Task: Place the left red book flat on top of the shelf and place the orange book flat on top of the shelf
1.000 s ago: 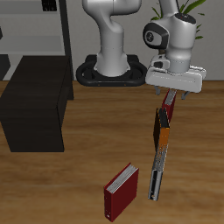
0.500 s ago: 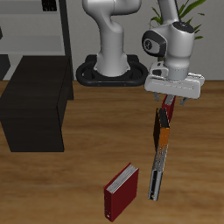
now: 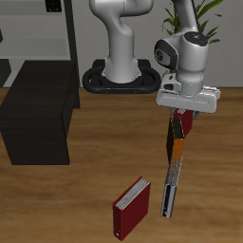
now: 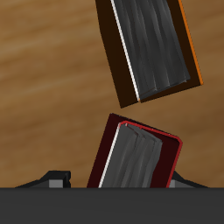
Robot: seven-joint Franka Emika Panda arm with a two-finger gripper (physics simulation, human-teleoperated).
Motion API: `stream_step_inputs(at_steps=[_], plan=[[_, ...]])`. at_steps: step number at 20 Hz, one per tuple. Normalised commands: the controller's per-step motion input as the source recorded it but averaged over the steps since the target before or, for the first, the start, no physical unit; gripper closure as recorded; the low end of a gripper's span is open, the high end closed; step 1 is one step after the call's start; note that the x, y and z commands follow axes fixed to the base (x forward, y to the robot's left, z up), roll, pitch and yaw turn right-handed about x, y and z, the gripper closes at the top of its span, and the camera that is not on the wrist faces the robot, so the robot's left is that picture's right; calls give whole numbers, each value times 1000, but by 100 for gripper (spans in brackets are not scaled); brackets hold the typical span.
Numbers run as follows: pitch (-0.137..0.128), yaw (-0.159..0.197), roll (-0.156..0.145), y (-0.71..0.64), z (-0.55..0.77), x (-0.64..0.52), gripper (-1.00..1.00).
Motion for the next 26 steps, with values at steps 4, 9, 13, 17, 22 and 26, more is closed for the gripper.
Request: stream_step_inputs(at_steps=[4,9,13,17,22,26], plan=[[-4,4,-16,-82,31,11,100],[-2,22,-31,-215,151,-41,100],[-30,29,-57,-452,381,-37,100],[-14,27,-61,-414,272,19,100],[-43,91,-99,-581,296,51,100],[-61,88,-117,-727,307,107,100]])
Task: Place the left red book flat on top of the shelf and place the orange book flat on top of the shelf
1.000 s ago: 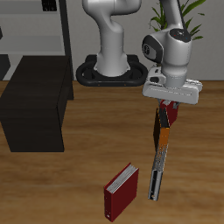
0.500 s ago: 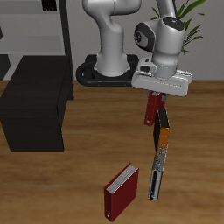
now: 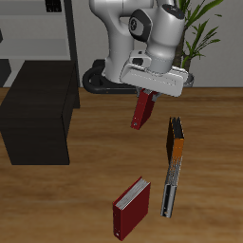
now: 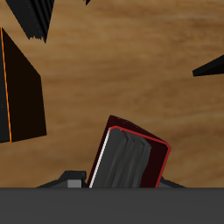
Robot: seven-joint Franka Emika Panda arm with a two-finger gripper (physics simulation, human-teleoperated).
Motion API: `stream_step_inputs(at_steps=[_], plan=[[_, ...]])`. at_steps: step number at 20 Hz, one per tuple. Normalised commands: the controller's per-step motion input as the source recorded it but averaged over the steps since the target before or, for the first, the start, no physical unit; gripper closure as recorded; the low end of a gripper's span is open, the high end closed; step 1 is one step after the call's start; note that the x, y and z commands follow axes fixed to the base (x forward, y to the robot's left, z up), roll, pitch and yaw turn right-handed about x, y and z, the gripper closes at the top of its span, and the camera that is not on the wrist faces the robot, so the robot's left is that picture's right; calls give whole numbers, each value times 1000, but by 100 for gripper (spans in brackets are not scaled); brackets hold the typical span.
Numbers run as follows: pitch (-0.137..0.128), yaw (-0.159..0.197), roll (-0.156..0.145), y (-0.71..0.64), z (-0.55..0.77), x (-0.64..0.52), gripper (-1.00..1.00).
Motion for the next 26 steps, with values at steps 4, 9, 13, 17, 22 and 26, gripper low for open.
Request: stream_step_inputs(at_steps=[4,9,13,17,22,26], plan=[[-11,10,-20,-119,60,12,100],[-50,75,-140,-596,413,-28,100],[10,82,-24,-180,178,-155,100],[11,35,-21,-131,257,-164,100],[-46,32,-16,-59,392,-224,100],[-57,55,-31,-126,419,-200,100]])
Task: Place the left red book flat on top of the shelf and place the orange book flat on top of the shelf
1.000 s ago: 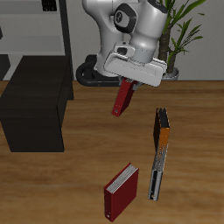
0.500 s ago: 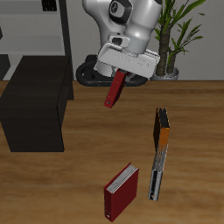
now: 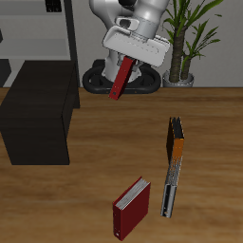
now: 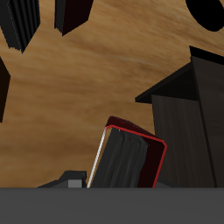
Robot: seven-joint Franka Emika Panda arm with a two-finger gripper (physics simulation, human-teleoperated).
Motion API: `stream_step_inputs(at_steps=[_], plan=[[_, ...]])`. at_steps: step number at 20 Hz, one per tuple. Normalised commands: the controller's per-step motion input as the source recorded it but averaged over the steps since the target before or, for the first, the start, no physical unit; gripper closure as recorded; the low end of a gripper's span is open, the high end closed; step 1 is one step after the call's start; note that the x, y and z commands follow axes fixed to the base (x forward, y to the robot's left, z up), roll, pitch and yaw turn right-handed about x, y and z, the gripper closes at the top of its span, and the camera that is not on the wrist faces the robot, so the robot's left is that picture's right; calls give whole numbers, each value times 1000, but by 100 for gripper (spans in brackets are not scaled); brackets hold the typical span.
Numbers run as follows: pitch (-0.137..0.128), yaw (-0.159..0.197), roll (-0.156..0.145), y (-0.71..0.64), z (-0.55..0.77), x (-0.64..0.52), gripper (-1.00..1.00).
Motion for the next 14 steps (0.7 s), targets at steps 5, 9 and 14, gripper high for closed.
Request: stream_step_inputs(at_steps=[5,9,14], plan=[[19,11,-28,-237,167,-15,100],[17,-17,-45,-389,174,-11,100],[-53,-1,-84,-433,277,-137,100]])
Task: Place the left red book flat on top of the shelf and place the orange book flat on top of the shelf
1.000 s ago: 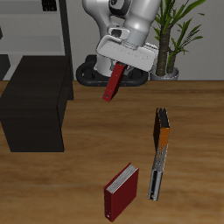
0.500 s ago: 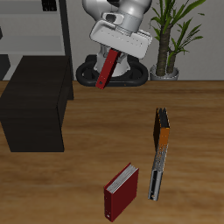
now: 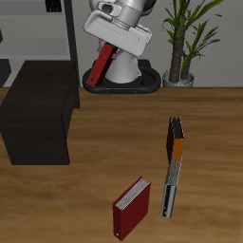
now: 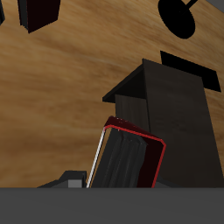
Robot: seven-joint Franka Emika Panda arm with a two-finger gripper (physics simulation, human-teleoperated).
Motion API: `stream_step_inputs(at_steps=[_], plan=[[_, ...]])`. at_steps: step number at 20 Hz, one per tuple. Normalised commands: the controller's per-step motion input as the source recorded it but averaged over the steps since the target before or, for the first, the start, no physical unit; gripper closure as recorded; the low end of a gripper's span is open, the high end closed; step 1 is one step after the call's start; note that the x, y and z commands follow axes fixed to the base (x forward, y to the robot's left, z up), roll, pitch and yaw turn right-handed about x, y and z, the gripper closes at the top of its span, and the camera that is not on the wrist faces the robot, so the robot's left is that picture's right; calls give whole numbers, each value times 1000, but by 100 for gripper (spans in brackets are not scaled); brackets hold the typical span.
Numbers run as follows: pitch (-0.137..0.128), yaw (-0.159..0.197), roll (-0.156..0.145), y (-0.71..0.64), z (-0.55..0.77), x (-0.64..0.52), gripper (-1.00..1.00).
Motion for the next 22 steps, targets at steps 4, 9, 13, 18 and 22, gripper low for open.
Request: stream_step_inputs(at_steps=[4,9,13,18,22], plan=[[-41,-30,-65,-313,275,-111,100],[-45,-11,-98,-555,319,-86,100],[-39,20,-99,-561,216,-85,100],[-8,4,-83,-468,51,-32,100],[9,-10,-71,-416,-101,7,100]])
